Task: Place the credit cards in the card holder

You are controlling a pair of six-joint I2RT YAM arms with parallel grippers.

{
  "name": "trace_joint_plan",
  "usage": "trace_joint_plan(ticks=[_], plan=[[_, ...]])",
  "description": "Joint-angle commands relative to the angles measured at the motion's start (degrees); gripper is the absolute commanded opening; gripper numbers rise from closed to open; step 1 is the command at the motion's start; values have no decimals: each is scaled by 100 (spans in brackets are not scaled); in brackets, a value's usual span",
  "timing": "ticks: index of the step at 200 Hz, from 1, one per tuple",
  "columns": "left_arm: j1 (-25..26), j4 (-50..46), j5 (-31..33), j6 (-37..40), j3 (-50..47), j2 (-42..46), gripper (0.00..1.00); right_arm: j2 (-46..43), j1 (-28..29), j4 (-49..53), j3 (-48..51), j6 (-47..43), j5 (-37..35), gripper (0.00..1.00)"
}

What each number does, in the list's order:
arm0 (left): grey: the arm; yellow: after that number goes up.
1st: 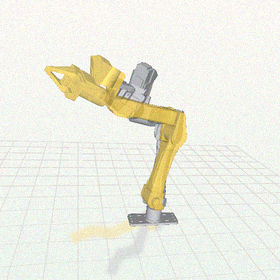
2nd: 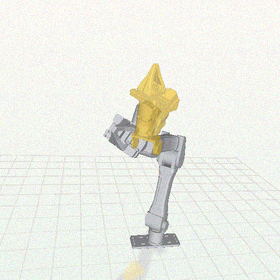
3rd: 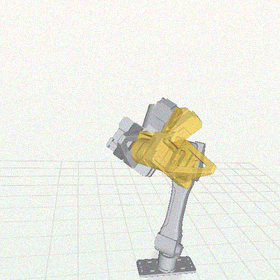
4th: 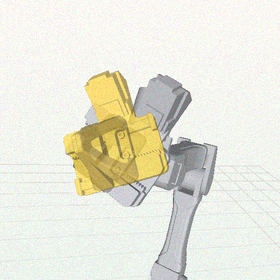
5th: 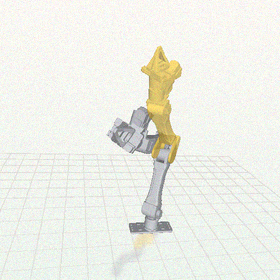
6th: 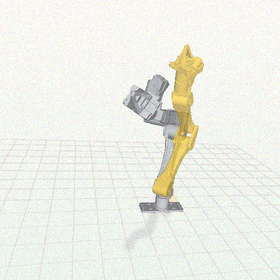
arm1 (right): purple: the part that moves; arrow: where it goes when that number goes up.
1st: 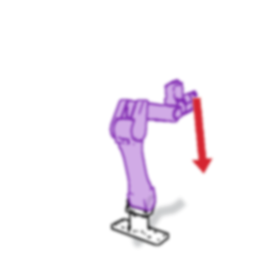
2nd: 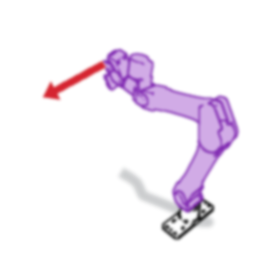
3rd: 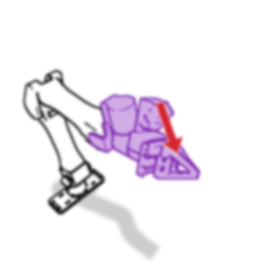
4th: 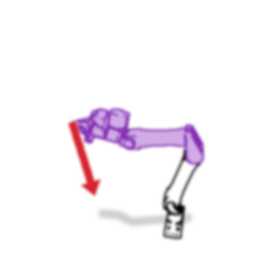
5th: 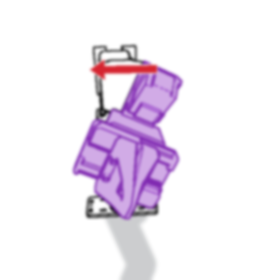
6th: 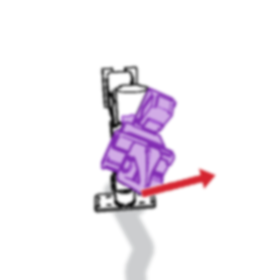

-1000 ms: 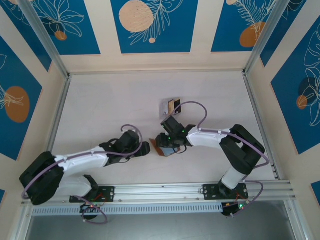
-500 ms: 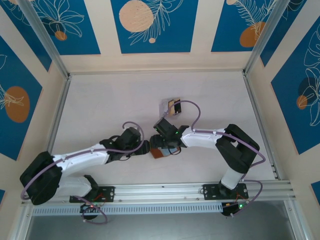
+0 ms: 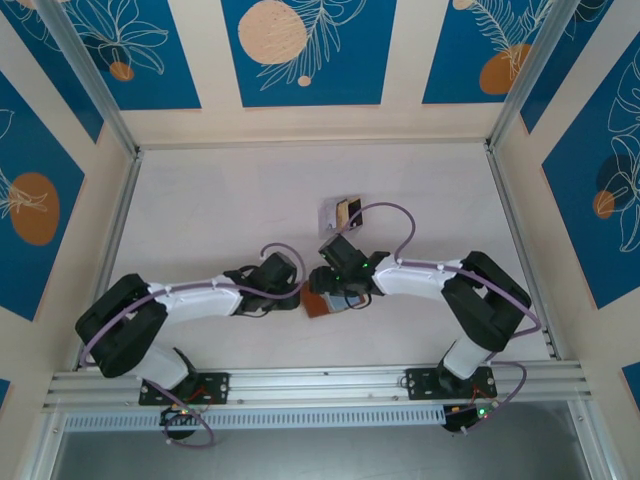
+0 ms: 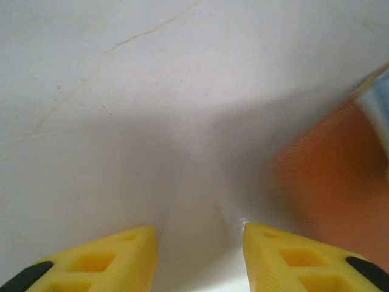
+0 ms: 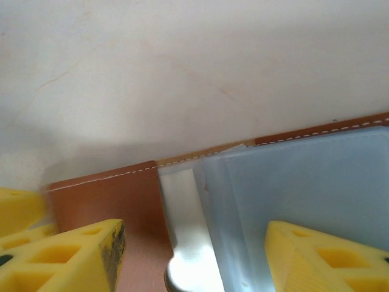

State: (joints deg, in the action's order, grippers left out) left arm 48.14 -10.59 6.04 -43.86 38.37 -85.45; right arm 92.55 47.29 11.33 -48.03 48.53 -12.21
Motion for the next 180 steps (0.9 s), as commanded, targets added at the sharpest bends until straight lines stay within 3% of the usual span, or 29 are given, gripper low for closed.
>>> trace_joint_plan(ticks=[1,49,109,145,180], plan=[[-24,13,225,420,138,-307,40,-288,-114,430,166,85,46,64],[-30,198,86,719,240,-296,40,-451,-97,989,-164,-313,-256,62],[-50,-227,-415,496,387,852,56,-190,84,897,-257,-491,-280,47],[-48,-300,-671,437,574,841,62,305,222,904,-382,-495,-372,50],[-46,-391,-576,460,768,407,58,565,272,883,-342,-368,-469,56]])
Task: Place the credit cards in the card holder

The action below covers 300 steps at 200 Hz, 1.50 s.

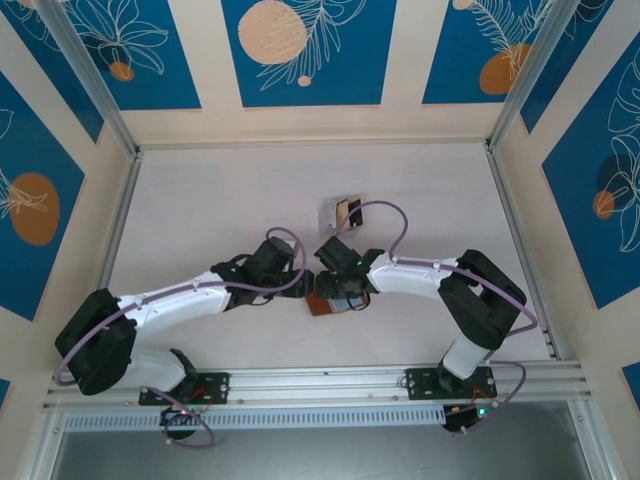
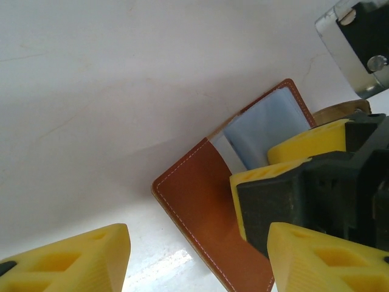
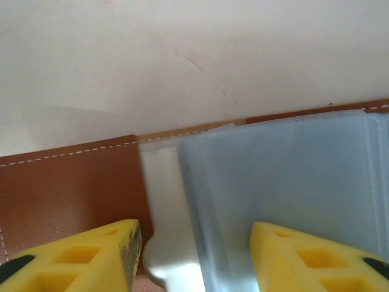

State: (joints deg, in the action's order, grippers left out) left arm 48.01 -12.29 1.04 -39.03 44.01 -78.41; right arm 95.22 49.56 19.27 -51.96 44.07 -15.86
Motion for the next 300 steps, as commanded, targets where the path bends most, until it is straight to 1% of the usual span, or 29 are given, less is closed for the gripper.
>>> trace_joint_plan(ticks=[1,42,80,115,132,163,184,207,238,300], plan=[[-35,-225,-68,-20,209,-306,58,301,45,83,58,76,-103,56],[-37,-5,-50,35,251,-862,47,304,17,125,108,211,-79,56],[-28,197,-16,101,257,-1337,46,223,-108,115,159,351,44,54],[0,174,241,240,268,-1692,43,-11,-234,-129,341,445,252,54],[49,101,440,347,266,-1798,43,-235,-204,-160,343,273,211,55],[129,102,690,501,173,-1867,42,-640,-156,407,42,-257,-344,56],[147,234,731,531,62,-1897,42,-742,-256,646,-169,-654,-462,55],[173,376,688,528,-15,-1919,43,-580,-350,891,-441,-960,-530,53],[204,413,681,515,-7,-1924,43,-256,-383,960,-677,-1218,-610,50],[218,488,643,497,-59,-1906,43,380,-403,1002,-899,-1340,-787,49]])
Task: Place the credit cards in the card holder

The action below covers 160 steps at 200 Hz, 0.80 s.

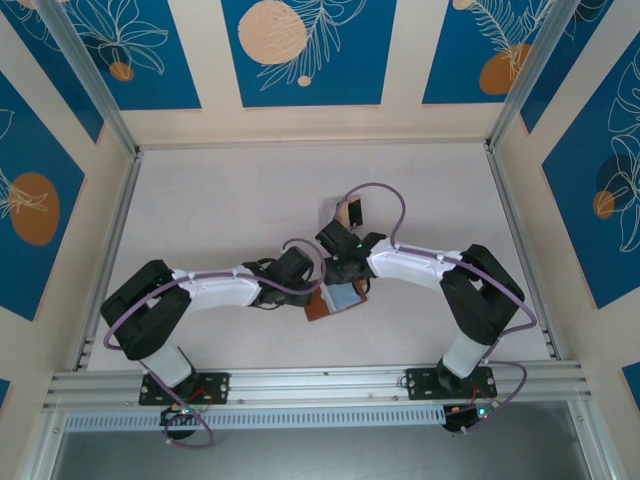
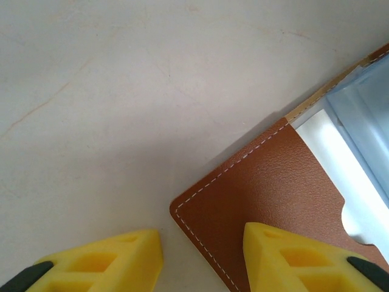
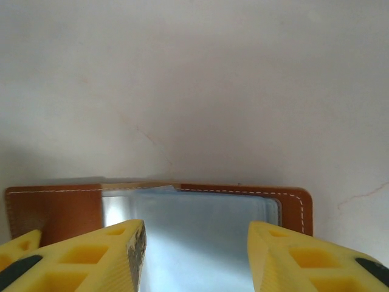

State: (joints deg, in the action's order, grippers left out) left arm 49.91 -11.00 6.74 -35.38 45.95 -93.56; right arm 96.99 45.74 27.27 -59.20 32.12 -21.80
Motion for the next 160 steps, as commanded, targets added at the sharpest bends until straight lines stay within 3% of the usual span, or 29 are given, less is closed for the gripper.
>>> trace_joint_plan(ticks=[1,87,160], plan=[[28,356,73,130,-254,-391,43,209,-21,206,-177,-145,-201,49],[28,354,121,158,-278,-312,43,755,264,136,258,543,-337,46],[28,475,56,172,-293,-387,43,318,461,226,243,592,-307,26]])
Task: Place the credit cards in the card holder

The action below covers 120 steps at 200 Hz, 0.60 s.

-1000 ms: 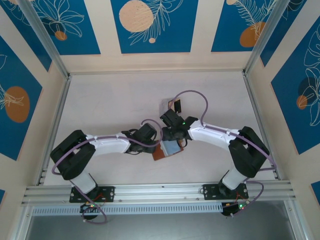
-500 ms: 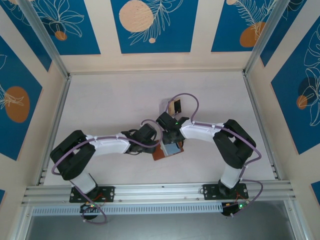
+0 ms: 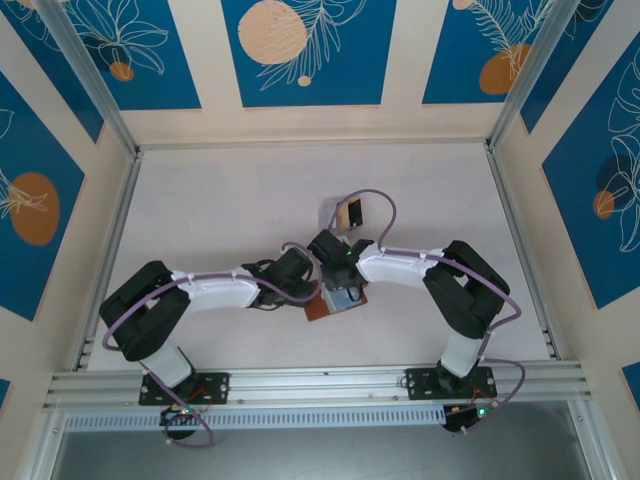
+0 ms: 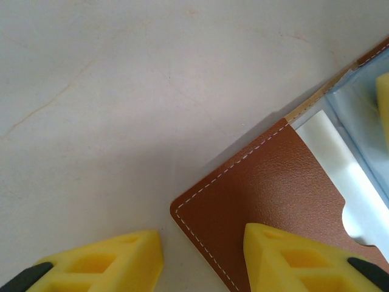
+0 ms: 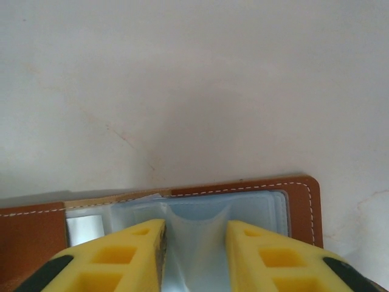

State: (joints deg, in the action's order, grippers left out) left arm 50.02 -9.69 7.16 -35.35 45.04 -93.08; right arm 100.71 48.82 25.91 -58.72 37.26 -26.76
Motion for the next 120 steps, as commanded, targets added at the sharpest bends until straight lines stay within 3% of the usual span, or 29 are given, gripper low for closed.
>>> trace_joint_plan(ticks=[1,22,50,120], plan=[[17,349,14,170,-199,-437,43,-70,154,362,195,79,198,26],[17,422,-43,151,-171,-450,43,-364,143,414,109,11,359,18],[39,376,23,156,-84,-477,42,-541,109,406,-37,-43,846,18],[91,540,-39,65,-91,-529,42,-526,-160,-342,146,304,2465,38]])
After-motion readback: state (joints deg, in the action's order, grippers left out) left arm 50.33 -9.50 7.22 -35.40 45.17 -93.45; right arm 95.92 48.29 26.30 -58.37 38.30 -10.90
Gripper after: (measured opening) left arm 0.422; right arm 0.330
